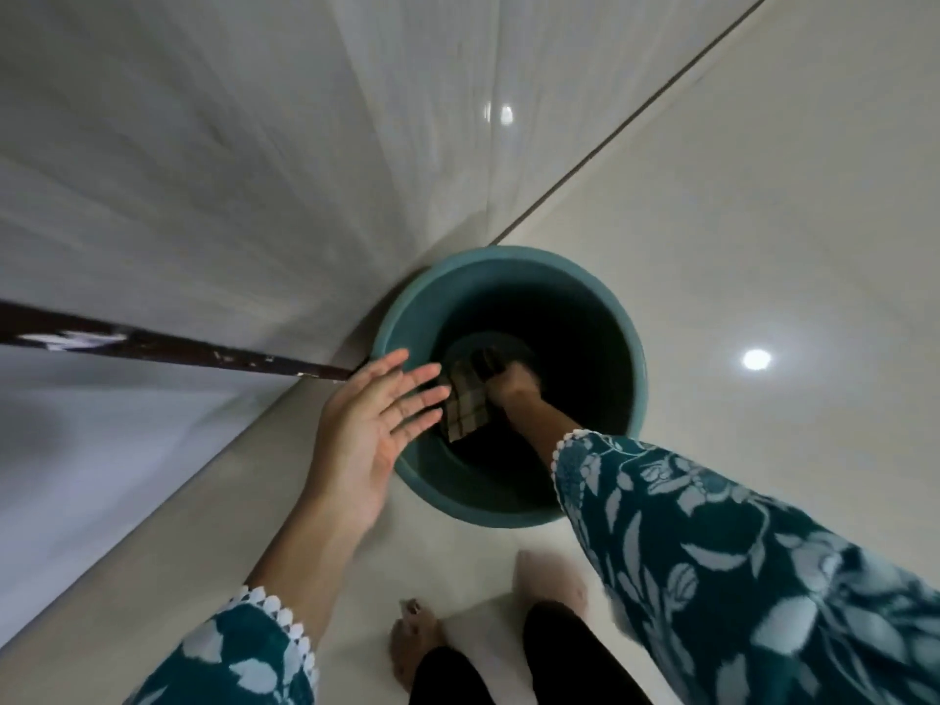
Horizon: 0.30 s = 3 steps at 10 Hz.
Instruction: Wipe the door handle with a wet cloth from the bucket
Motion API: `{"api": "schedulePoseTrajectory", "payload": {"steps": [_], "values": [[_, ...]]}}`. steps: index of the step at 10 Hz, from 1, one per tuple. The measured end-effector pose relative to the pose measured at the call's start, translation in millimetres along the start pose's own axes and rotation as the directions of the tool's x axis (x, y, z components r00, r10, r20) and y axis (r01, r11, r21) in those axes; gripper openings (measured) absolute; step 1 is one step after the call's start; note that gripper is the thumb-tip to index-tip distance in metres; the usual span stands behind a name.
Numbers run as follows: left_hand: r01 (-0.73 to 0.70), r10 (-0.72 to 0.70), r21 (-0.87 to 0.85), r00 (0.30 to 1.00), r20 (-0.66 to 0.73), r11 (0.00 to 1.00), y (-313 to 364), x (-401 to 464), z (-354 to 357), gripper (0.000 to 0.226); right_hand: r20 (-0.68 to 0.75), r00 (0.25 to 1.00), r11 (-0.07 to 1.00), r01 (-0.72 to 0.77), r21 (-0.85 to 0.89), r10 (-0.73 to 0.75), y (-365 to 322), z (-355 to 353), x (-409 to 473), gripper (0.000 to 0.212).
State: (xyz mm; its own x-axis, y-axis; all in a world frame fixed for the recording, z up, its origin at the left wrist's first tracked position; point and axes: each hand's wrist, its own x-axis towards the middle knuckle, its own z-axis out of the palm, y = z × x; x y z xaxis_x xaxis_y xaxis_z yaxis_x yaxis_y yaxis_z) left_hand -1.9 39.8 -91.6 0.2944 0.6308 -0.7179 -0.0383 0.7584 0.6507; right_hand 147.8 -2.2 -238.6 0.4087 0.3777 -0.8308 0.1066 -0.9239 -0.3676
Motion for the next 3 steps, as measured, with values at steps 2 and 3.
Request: {"api": "schedulePoseTrajectory", "payload": {"steps": [2, 3], "values": [[0.012, -0.012, -0.001, 0.999, -0.039, 1.000, 0.2, -13.9, -10.3, 0.021, 0.086, 0.986, 0.925, -0.164, 0.343, 0.143, 3.9, -16.3, -15.4, 0.035], [0.062, -0.065, -0.052, 0.995, -0.071, 0.997, 26.7, -55.6, -4.5, 0.020, 0.131, 0.982, 0.867, -0.184, 0.462, 0.138, -8.4, -51.2, -80.4, 0.024]]}}
